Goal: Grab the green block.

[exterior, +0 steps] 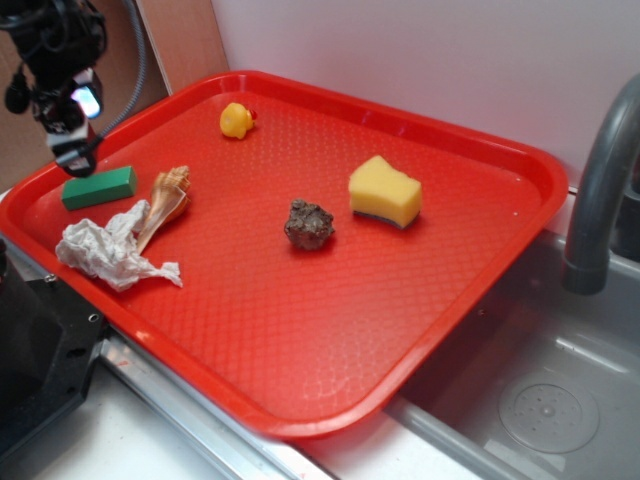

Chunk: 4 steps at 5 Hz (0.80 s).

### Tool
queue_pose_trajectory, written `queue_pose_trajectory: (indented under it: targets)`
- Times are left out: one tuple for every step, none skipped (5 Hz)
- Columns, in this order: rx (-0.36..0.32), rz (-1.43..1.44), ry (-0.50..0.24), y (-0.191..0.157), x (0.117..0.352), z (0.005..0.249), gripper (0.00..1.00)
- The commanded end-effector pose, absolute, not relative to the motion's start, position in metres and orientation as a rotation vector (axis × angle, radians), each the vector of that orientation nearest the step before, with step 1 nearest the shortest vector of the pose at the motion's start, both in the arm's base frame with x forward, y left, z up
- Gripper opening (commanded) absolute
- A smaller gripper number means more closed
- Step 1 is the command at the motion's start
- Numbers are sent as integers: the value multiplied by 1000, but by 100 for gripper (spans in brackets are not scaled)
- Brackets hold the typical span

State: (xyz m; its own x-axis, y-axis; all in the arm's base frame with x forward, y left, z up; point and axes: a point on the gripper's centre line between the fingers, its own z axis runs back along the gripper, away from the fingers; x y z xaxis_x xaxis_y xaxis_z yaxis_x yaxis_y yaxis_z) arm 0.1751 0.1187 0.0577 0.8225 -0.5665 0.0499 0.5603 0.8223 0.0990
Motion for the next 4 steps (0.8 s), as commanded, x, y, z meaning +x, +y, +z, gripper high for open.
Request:
queue_pose_trajectory:
  targets:
    - [65, -592, 5, 126, 197, 34, 100]
    - [63, -598, 16, 118, 195, 28, 100]
    - [61, -597, 12, 114, 191, 23, 100]
    - [35, -556, 28, 113, 184, 15, 100]
